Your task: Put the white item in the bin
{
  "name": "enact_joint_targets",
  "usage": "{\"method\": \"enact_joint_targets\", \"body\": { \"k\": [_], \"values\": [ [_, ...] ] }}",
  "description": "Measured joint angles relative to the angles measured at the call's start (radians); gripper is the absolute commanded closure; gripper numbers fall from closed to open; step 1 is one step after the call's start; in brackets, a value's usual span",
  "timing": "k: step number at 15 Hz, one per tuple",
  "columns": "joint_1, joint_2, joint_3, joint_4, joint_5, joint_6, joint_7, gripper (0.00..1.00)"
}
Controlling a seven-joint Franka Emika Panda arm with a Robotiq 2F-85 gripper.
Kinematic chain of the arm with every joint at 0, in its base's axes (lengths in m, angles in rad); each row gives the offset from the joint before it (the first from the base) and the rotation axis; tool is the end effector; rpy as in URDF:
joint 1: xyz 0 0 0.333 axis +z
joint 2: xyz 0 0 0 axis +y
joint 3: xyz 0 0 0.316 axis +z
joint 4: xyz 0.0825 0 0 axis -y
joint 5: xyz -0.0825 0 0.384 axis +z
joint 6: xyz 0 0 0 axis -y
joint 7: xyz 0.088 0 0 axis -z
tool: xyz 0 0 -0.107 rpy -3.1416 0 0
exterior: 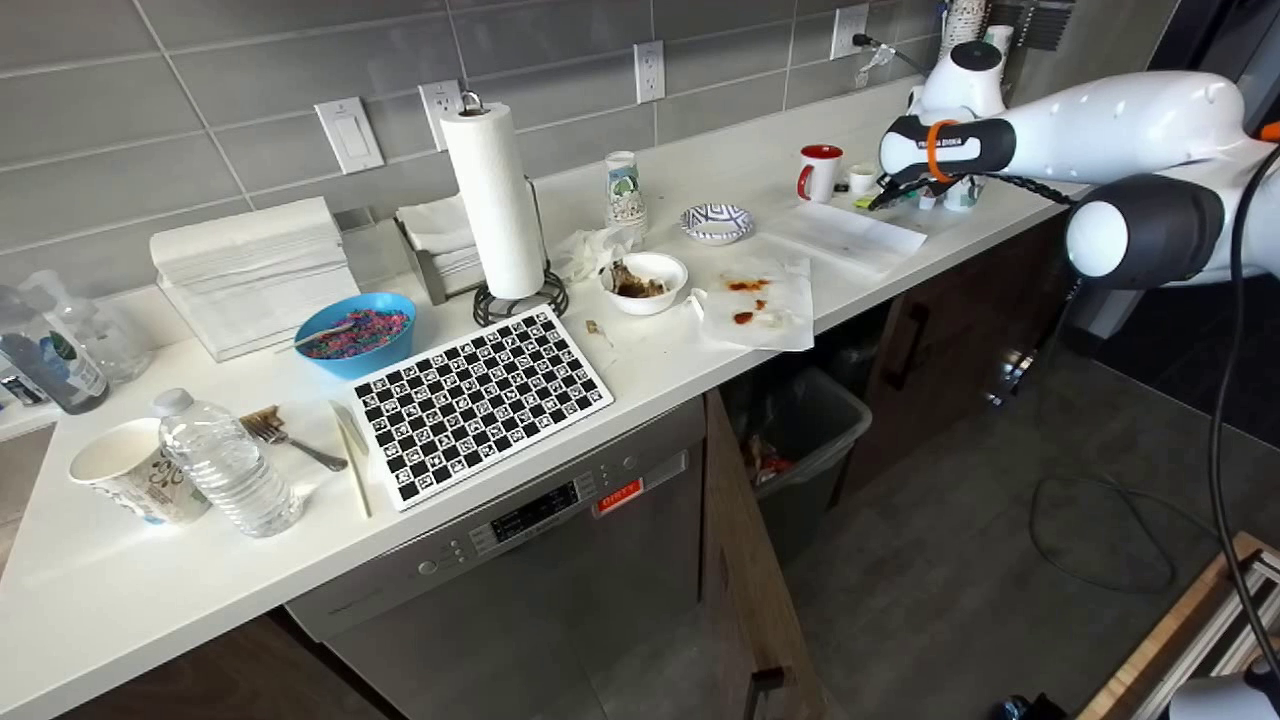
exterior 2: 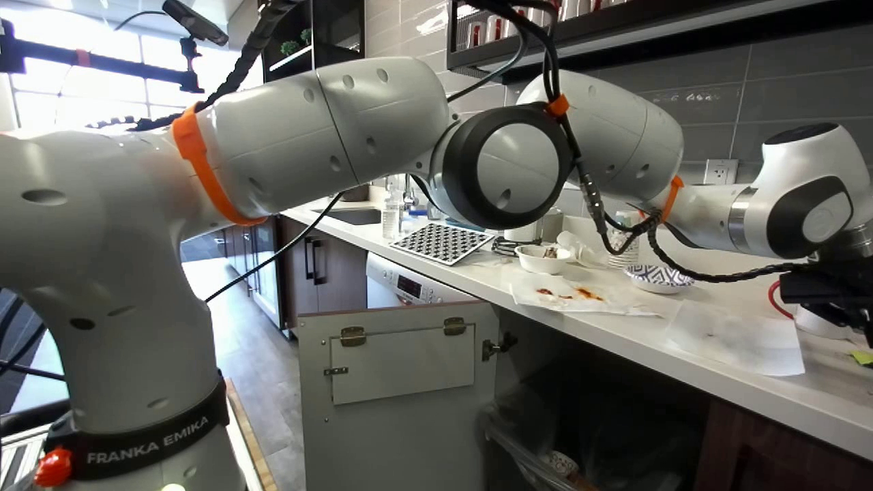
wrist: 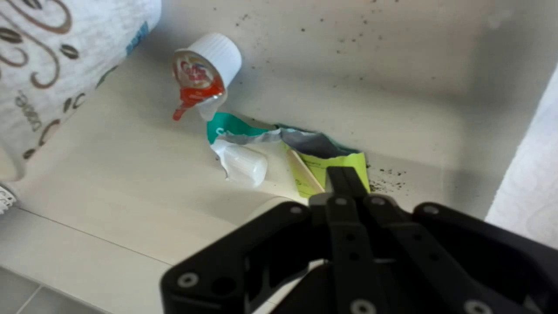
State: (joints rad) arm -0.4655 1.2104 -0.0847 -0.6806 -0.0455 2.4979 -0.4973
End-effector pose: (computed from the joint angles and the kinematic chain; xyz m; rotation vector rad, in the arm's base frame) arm 0.7450 -0.4063 0.2881 2.6743 0.0730 0.6619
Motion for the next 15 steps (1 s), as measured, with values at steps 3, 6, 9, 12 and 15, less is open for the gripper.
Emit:
{"method": "enact_joint_targets", "body": {
  "k": [3,6,9,12,15],
  "values": [
    [0.002,-0.012,-0.034,-0.004,-0.006,0.0,0.028,0.79],
    [0.003,-0.013,-0.062,-0.008,-0.01,0.0,0.051,0.55],
    [0.008,-0.011,-0.088,-0.014,-0.014,0.0,0.08,0.31],
    [0.013,-0.011,-0.11,-0.015,-0.016,0.0,0.109,0.3],
    [0.014,-0.01,-0.124,-0.015,-0.016,0.0,0.136,0.44]
  ]
}}
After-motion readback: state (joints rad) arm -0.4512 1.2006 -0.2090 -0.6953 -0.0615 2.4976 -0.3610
